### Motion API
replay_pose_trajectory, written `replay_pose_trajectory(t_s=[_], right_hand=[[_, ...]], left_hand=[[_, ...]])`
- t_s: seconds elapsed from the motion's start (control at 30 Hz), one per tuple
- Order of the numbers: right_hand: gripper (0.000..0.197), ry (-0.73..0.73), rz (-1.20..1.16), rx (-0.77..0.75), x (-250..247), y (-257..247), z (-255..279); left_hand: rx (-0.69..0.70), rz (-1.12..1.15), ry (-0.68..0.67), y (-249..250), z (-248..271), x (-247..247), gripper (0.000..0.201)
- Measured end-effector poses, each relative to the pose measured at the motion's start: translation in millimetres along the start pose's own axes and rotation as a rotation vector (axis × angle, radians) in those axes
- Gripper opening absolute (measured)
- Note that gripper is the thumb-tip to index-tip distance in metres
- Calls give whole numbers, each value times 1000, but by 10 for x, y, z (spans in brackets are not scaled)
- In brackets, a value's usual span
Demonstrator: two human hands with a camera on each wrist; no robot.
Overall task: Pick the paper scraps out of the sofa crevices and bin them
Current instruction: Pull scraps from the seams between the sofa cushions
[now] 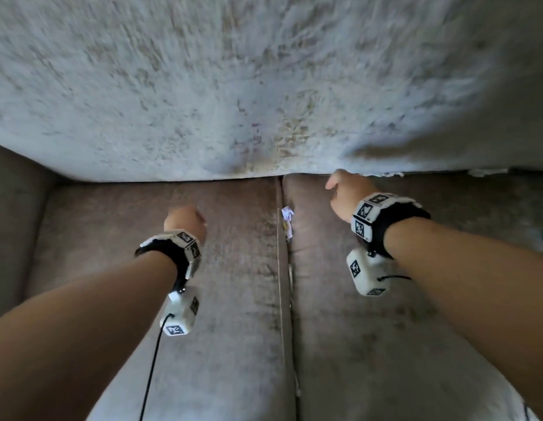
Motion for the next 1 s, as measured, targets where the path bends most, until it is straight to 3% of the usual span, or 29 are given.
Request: replay_pose_trajectory(t_s=[0.1, 0.23, 0.33, 0.43, 0.53, 0.67, 0.83, 1.0], right_hand=[[42, -34, -11, -125, 36, 60, 183], [45, -84, -16, -226, 61, 18, 390], [35, -43, 74, -291, 107, -20, 463], [41, -29, 103, -302, 246, -89, 480], [47, -43, 110, -278, 475, -105, 426], [40, -6, 158, -290, 682, -180, 342], [66, -70, 186, -320, 883, -196, 103], [86, -129, 236, -382, 1078, -321, -158]], left_hand=[[11, 22, -31, 99, 524, 134, 30], [57, 39, -84, 236, 1045, 388, 27], [158, -50, -136, 438, 1246, 601, 24], [311, -207, -166, 694, 1405, 804, 26], [352, -286, -117, 782, 1375, 1029, 33], [385, -335, -137, 879, 1277, 1251, 48], [488, -433, -175, 1045, 1142, 1321, 23], [494, -527, -219, 1121, 983, 1439, 48]])
Point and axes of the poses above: each hand's wrist, its own z-axis away from the middle knuckle, its own x-axis out of the palm, y = z × x, the point moved 6 cm from there along -z, towards the middle knuckle, and after that the axes turned 5 degrees about -z, right-handed, at the moved point
